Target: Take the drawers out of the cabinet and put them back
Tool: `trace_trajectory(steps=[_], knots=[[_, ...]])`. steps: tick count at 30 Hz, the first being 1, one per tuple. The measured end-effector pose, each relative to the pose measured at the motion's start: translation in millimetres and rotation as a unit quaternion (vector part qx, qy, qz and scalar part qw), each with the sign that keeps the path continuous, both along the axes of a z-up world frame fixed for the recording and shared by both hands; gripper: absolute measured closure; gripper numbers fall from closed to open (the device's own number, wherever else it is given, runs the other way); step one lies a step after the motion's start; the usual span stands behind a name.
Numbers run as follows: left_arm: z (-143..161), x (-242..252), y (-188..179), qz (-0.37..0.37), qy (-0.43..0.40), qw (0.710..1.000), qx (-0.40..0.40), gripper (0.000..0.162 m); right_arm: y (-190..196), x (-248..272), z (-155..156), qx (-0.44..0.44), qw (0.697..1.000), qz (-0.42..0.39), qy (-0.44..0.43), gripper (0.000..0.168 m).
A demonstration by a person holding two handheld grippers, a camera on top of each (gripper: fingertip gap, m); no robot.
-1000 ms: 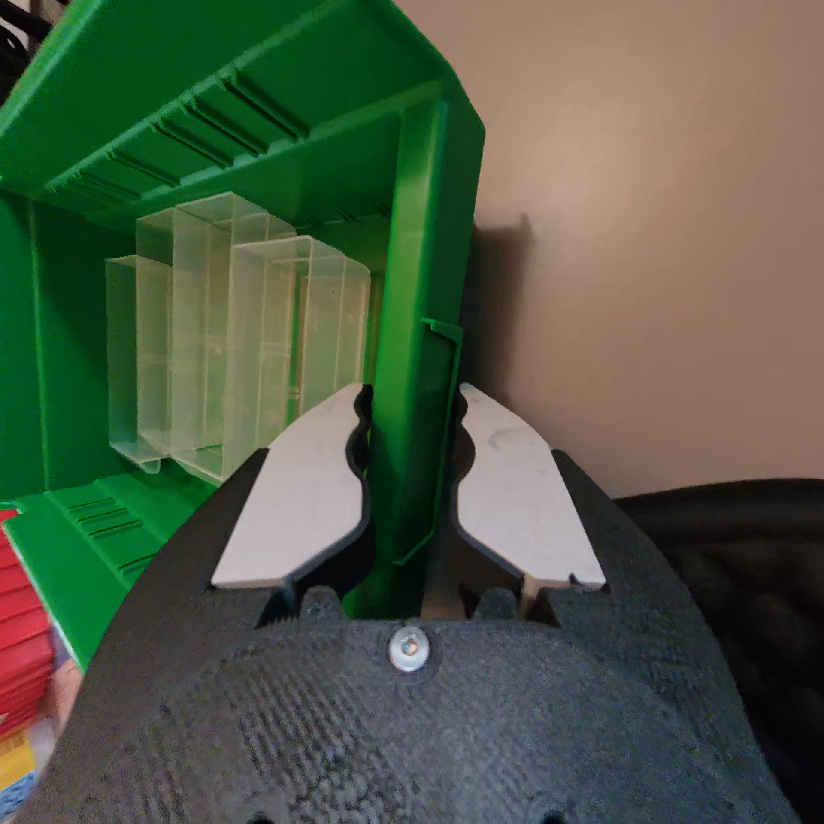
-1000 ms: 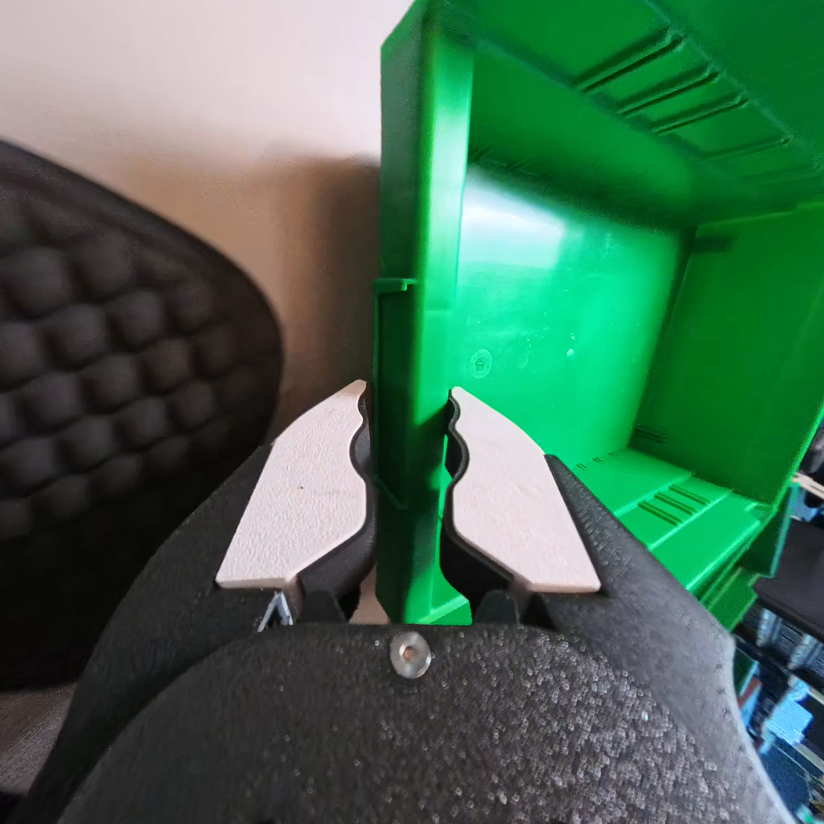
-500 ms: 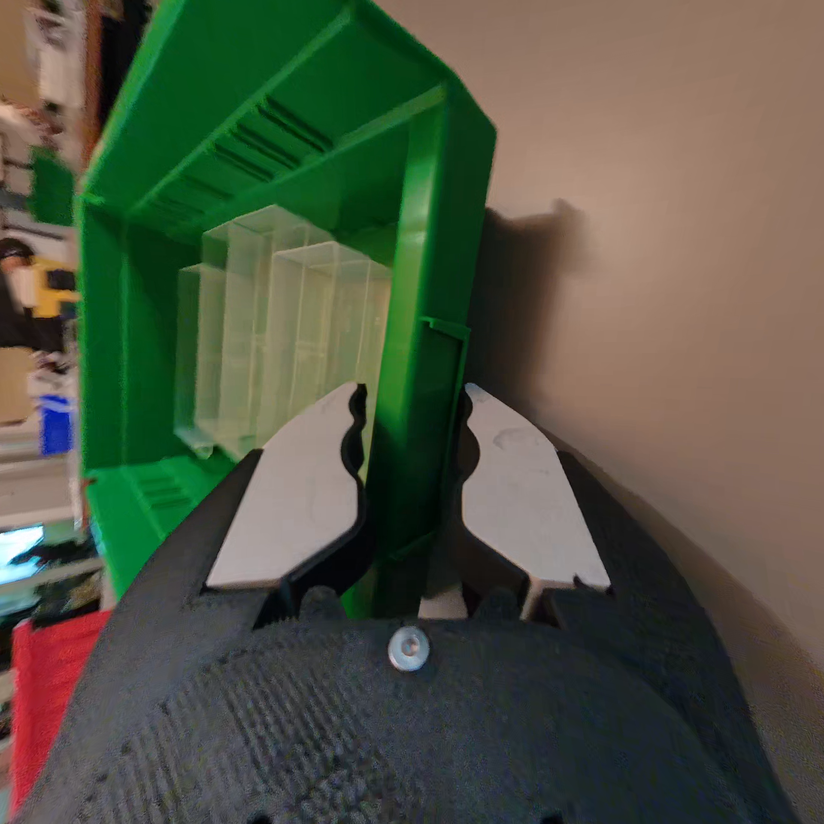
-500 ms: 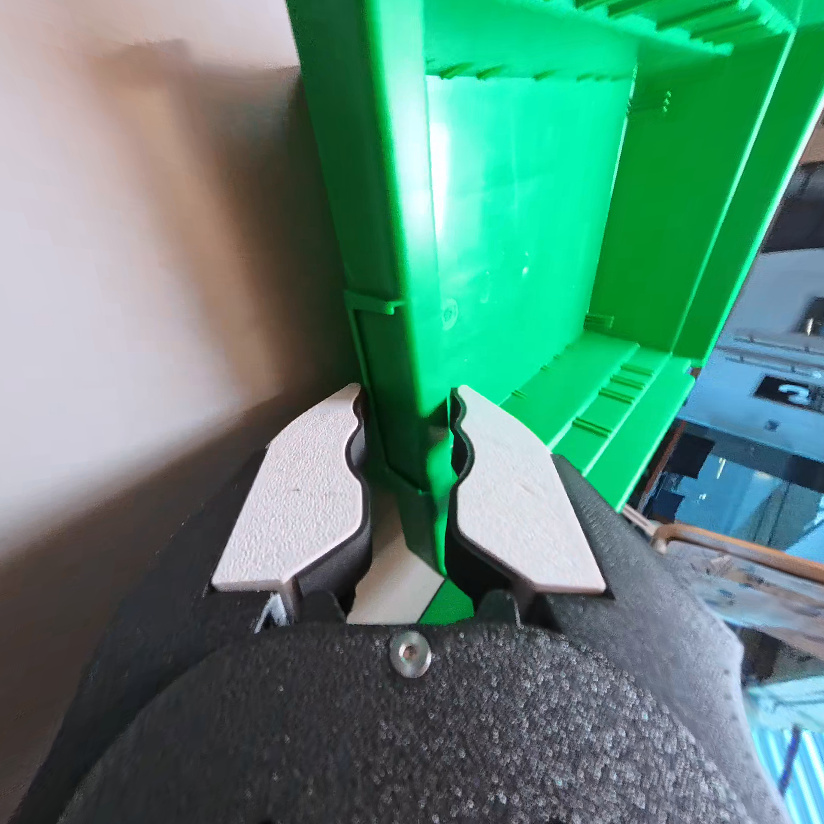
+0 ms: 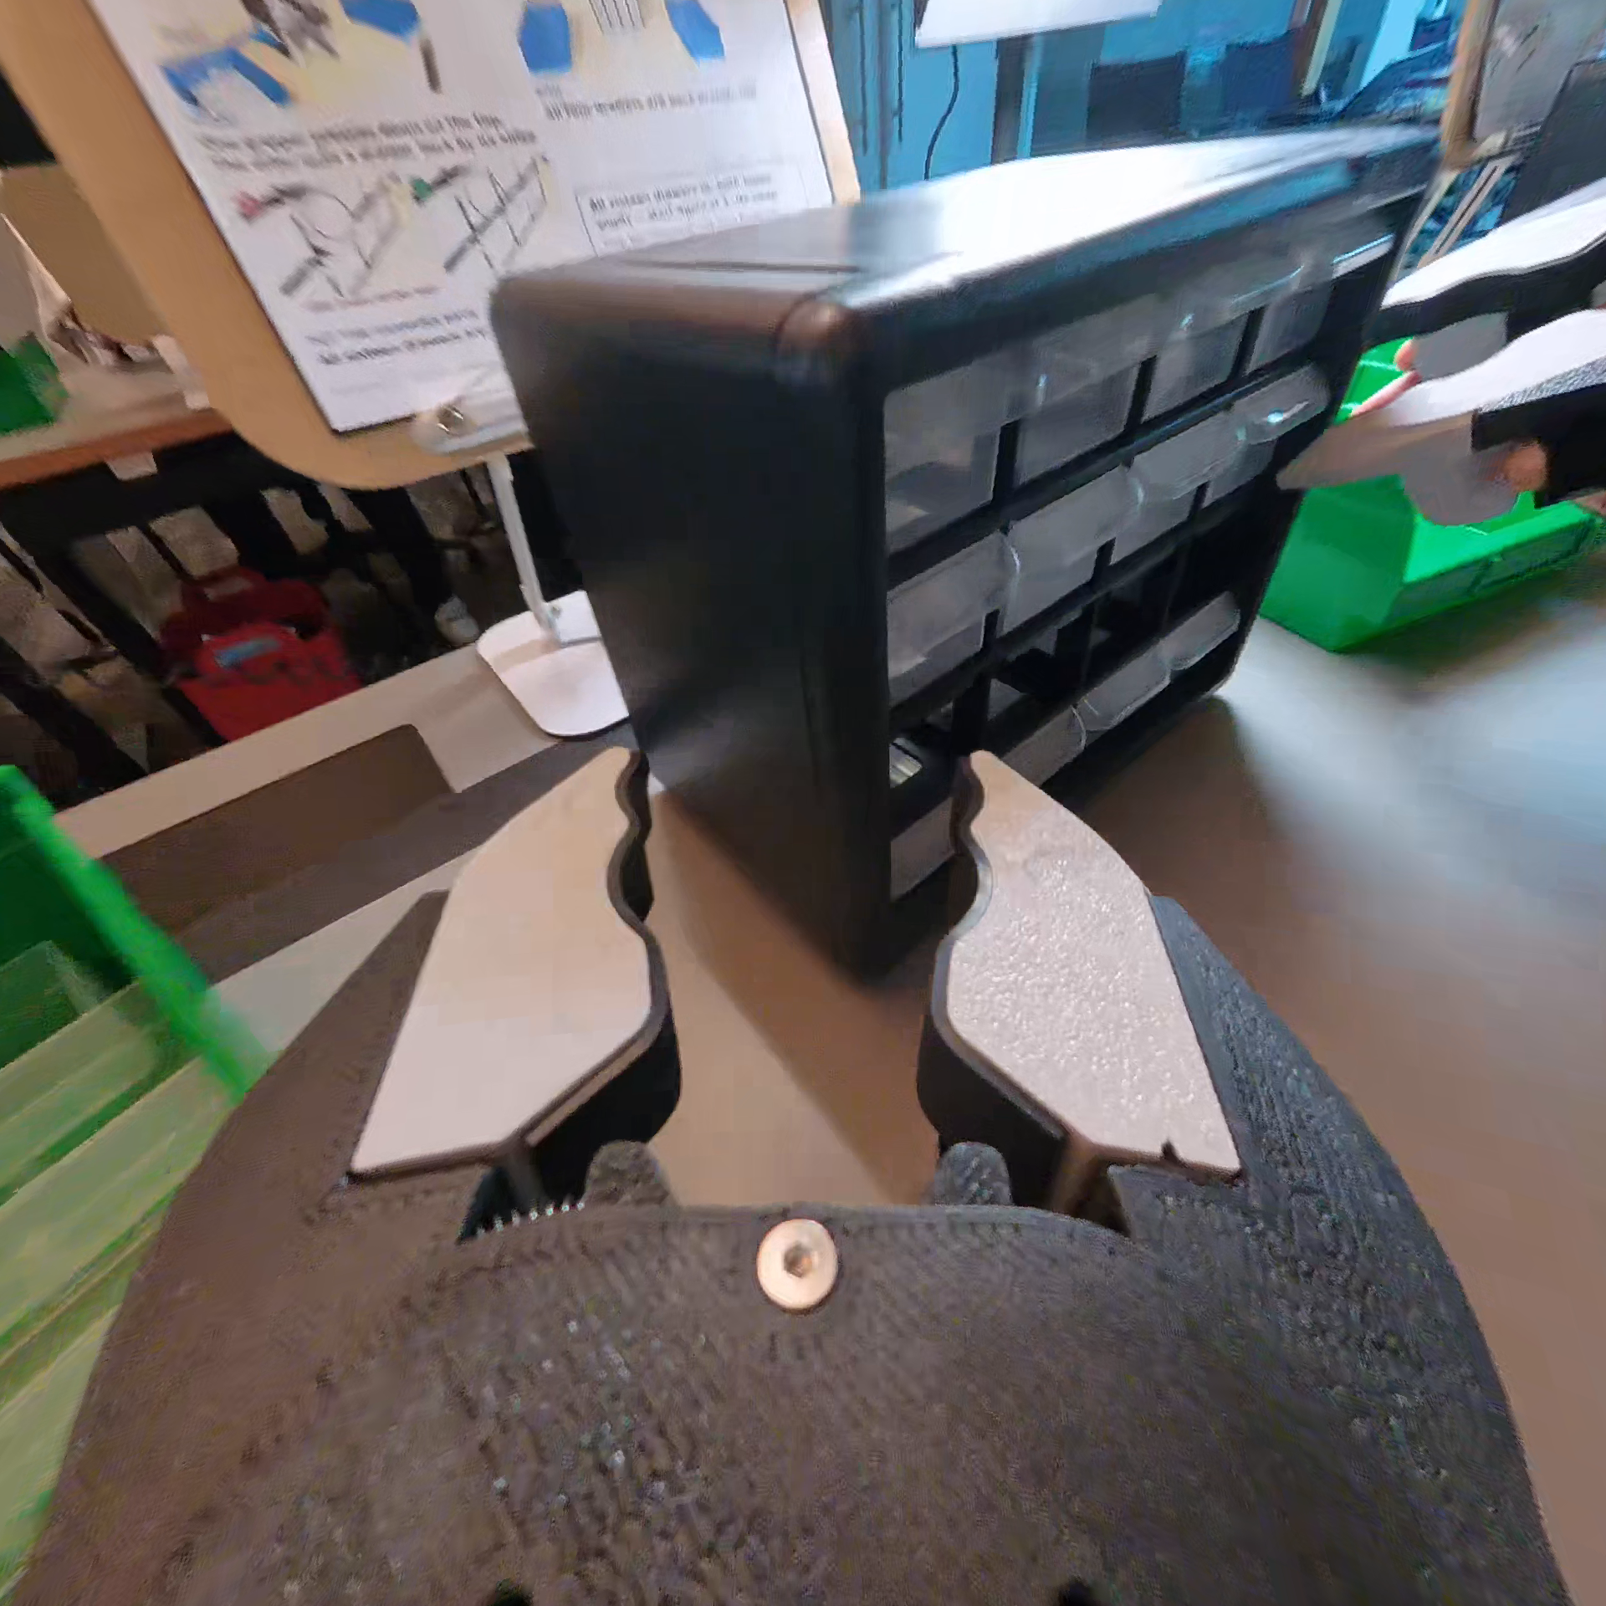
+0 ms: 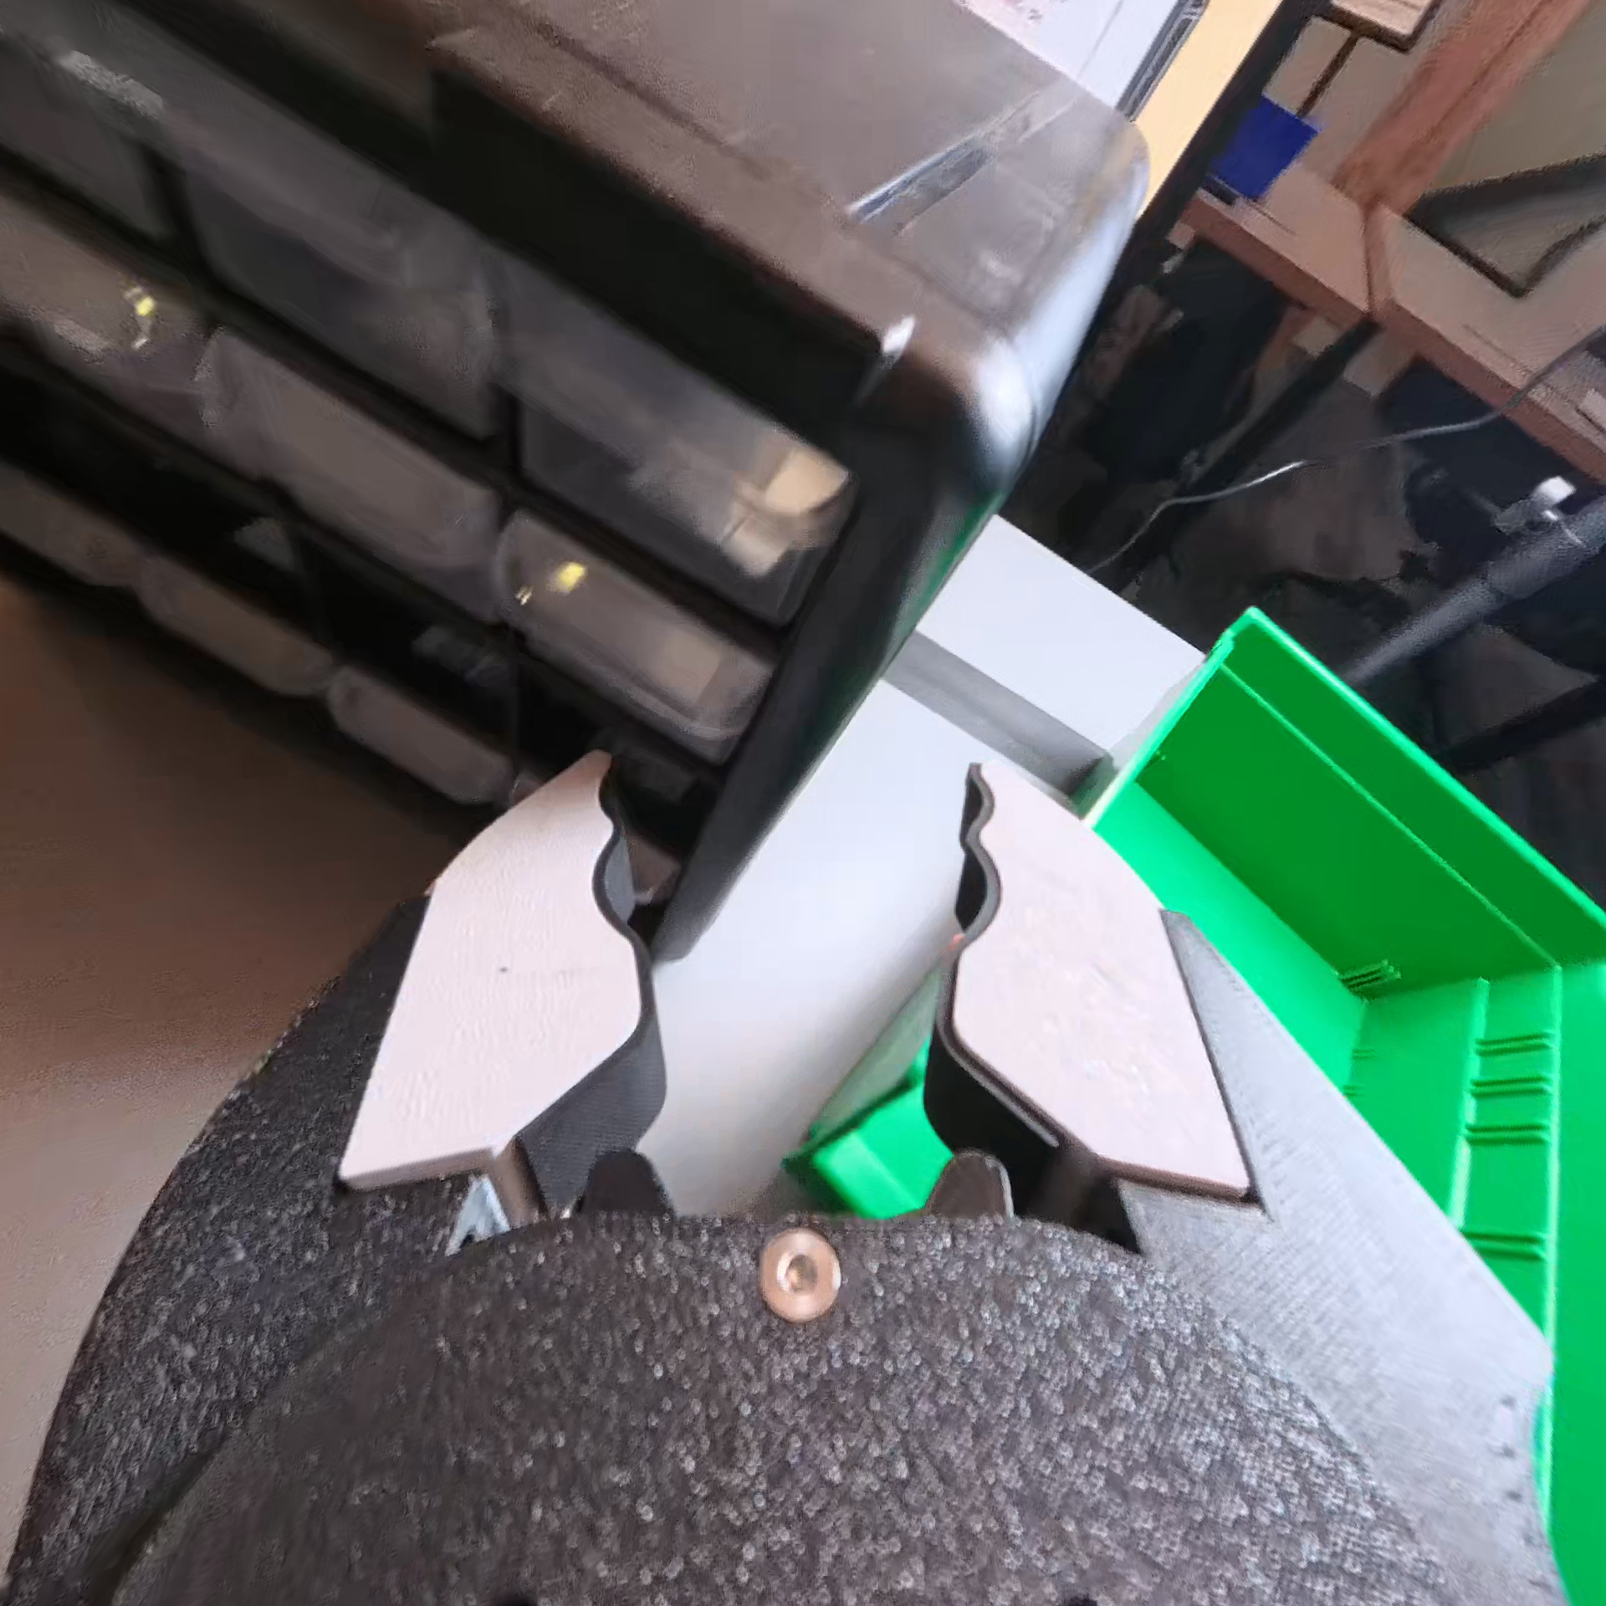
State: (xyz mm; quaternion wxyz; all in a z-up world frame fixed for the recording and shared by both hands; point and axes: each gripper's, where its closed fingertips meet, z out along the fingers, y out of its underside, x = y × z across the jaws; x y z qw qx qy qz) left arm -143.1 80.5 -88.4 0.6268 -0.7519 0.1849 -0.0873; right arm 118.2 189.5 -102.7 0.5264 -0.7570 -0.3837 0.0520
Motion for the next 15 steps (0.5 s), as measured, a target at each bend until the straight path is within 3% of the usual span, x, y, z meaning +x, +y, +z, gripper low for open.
trace_trajectory(steps=[4, 6, 15], knots=[[-23.9, 21.3, 44.2, -0.013, -0.033, 0.998, -0.051, 0.094, 8.5, -25.1, -5.4, -0.037, 0.998, 0.036, 0.034, 0.107], [-27.8, 21.5, 54.4, -0.020, -0.028, 0.998, -0.056, 0.100, 11.2, -30.4, -5.6, -0.006, 0.999, 0.038, 0.026, 0.107], [-26.2, -27.5, 53.9, 0.063, 0.025, 0.992, -0.108, 0.103, 3.6, -80.1, -5.9, 0.021, 0.994, 0.105, 0.003, 0.114]])
